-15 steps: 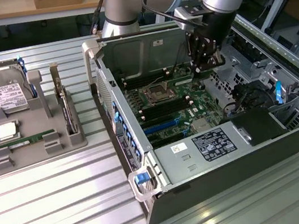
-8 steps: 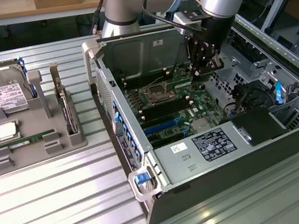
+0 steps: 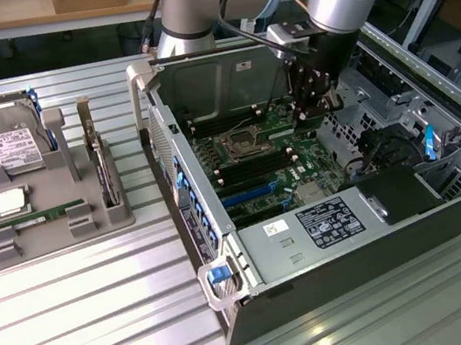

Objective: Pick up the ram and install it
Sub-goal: 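Insert the ram into the slot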

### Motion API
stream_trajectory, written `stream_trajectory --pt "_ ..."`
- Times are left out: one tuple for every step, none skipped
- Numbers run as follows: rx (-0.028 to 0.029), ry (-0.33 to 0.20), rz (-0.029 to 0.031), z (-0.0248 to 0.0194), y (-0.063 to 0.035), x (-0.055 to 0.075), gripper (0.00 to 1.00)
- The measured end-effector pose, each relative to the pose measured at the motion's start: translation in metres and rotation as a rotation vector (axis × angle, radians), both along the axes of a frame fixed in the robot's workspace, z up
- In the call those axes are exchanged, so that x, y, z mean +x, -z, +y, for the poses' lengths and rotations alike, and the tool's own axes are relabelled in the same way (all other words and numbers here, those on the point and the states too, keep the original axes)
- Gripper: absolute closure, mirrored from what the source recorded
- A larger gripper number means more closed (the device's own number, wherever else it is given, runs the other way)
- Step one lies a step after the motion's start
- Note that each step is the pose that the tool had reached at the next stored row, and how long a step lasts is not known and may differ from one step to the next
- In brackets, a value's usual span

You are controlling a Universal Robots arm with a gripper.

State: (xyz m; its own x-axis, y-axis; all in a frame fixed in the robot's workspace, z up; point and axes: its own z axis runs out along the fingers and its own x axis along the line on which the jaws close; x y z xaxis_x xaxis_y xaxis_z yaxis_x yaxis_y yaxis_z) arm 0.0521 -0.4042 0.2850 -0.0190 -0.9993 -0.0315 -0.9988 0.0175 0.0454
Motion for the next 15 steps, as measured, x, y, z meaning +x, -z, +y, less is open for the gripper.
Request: stream_trajectory --pt "0.0 0.0 -0.0001 0.0 0.0012 0.0 0.88" --pt "0.0 0.0 -0.0001 -0.0001 0.0025 0.0 0.88" --pt "0.0 0.0 0.0 -0.0001 0.004 0.0 0.88" --pt "0.0 0.0 -0.0001 -0.0001 0.0052 0.0 0.88" --pt "-0.0001 0.0 0.0 -0.0001 0.0066 0.0 0.88" --pt "-0.0001 0.0 -0.0001 -0.0001 0.0076 0.0 0.88" --pt "-0.0001 0.0 -0.0001 -0.0001 0.008 0.0 0.88" --pt "-0.0002 0.0 0.0 -0.0001 0.0084 0.0 0.88" --pt "-0.0001 0.0 0.0 -0.0001 0.0091 -0.002 0.88" --pt "0.0 0.0 -0.0001 -0.0001 0.0103 -0.005 0.88" --pt "-0.0002 0.0 0.0 -0.0001 0.0111 -0.007 0.88" --pt "-0.0001 0.0 -0.0001 -0.0001 0.0115 -0.008 0.88" --pt "-0.0001 0.0 0.0 -0.0001 0.012 -0.01 0.88" --pt "0.0 0.0 -0.0001 -0.0001 0.0124 -0.011 0.88" --pt "0.0 0.0 -0.0001 -0.0001 0.0129 -0.013 0.88"
